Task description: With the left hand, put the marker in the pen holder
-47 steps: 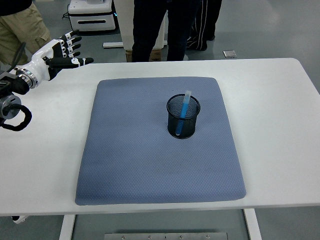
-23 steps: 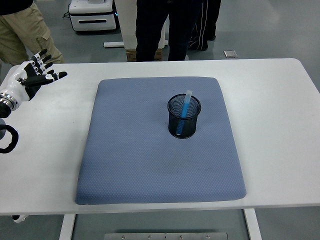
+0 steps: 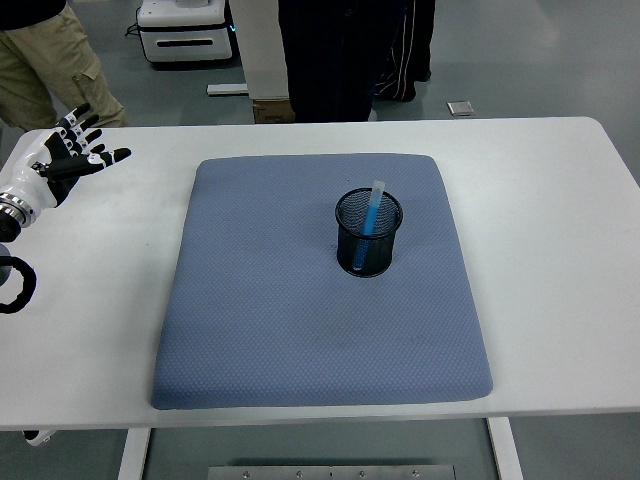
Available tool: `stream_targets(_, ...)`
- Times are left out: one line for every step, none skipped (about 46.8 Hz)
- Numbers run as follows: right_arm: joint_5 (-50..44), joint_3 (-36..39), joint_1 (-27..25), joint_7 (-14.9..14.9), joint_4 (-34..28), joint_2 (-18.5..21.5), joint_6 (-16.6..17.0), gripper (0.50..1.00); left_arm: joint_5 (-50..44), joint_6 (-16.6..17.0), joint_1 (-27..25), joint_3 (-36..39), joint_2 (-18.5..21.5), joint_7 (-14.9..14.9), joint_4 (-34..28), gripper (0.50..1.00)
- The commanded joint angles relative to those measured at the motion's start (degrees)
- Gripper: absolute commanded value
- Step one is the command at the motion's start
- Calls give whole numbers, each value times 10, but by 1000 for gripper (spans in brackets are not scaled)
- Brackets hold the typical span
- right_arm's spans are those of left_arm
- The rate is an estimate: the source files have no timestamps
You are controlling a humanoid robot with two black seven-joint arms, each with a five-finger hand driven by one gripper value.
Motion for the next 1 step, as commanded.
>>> stream_targets(1, 0, 0, 0, 1, 0, 0, 1000, 0, 0, 1, 0, -1, 0, 0, 1000)
